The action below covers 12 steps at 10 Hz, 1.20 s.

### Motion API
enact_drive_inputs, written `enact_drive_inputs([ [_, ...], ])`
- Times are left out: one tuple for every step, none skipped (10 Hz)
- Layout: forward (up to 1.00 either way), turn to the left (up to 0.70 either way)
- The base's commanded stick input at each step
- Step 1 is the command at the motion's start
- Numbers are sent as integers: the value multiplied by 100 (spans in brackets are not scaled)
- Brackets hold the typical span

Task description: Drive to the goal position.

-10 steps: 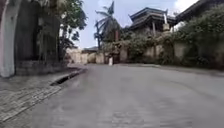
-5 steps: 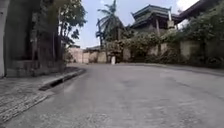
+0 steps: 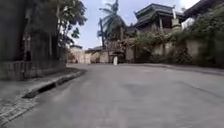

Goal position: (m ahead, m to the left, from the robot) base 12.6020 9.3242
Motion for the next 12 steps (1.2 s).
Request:
enact_drive_inputs([
  [100, 0],
  [100, 0],
  [100, 0],
  [100, 0],
  [100, 0],
  [100, 0],
  [100, 0],
  [100, 0],
  [100, 0],
  [100, 0],
  [100, 0],
  [100, 0],
])
